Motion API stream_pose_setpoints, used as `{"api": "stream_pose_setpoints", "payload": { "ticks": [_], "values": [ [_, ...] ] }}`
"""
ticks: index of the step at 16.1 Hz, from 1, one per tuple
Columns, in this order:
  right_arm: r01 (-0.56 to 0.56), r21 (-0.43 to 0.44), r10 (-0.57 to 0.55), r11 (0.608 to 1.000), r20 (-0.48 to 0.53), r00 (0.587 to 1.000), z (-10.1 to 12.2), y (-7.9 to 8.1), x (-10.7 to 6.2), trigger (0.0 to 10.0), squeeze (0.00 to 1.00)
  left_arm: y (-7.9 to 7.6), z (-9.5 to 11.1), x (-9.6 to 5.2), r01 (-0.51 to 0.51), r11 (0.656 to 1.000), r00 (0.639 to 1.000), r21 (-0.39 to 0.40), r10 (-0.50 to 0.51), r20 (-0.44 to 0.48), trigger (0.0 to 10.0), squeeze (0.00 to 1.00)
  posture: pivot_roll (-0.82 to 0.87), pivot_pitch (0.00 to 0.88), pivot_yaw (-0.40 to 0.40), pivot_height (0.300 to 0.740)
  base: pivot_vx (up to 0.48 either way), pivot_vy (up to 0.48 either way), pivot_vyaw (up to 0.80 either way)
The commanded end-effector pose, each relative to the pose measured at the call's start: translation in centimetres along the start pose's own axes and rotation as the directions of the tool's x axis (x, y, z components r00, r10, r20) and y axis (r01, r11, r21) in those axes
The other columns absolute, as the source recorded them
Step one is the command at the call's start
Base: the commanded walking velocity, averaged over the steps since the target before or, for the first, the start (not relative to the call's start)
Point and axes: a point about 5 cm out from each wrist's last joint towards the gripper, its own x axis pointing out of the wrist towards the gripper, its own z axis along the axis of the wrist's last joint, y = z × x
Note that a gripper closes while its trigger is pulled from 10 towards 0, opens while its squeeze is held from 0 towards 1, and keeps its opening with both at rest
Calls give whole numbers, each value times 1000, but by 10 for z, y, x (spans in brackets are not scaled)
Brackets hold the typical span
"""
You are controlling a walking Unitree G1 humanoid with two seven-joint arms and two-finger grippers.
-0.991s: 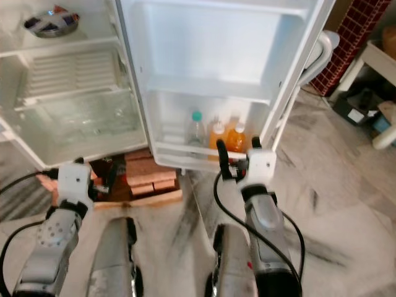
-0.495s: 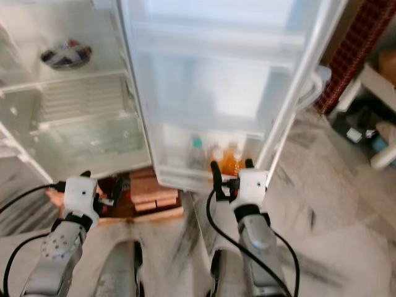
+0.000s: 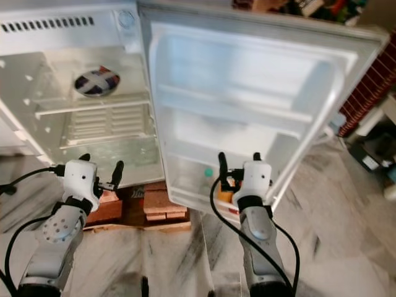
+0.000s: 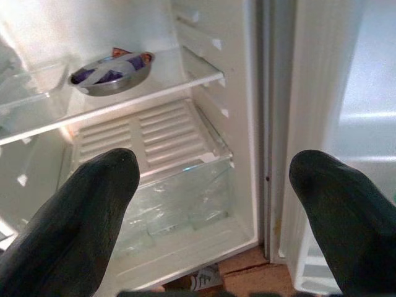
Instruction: Restocking fridge
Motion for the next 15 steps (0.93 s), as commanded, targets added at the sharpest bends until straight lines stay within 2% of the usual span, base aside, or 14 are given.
{"api": "stream_pose_setpoints", "payload": {
  "ticks": [1,3,5,7,10,12,14,15],
  "values": [
    [11,4,-11,1000,-28,1000,-6,-3,-6,10000,0,-5,-6,-5,4,1000,1000,-4,-4,-24,10000,0,113,32,-41,740,0,0,0],
    [8,19,-7,1000,-62,998,-12,-4,-13,10000,0,-8,-12,-14,-2,1000,999,1,2,-43,10000,0,122,39,-56,740,0,0,0],
    [-17,19,18,1000,-59,998,-12,-3,-15,10000,0,-10,-13,-17,-2,1000,999,-8,1,-49,10000,0,126,42,-63,740,0,0,0],
    [-65,-18,64,998,-53,997,-11,2,-10,10000,0,-12,-11,-15,6,1000,999,7,-6,-35,10000,0,127,45,-67,740,0,-424,0],
    [-112,12,113,994,-37,993,-4,6,4,10000,0,-8,-5,-5,-23,1000,1000,-8,23,-19,10000,0,126,49,-64,740,0,-464,0],
    [-166,28,167,986,-55,984,-6,11,4,10000,0,-9,-6,-5,-19,1000,1000,-4,19,-20,10000,0,125,50,-63,740,0,-458,0],
    [-269,75,275,960,-85,958,-11,18,-3,10000,0,-9,-8,-7,-16,1000,1000,-2,16,-26,10000,0,122,54,-63,740,0,-411,0],
    [-385,132,399,914,-111,910,-15,25,-10,10000,0,-10,-9,-7,-16,1000,999,0,16,-30,10000,0,120,56,-63,740,0,-368,0]
  ]
}}
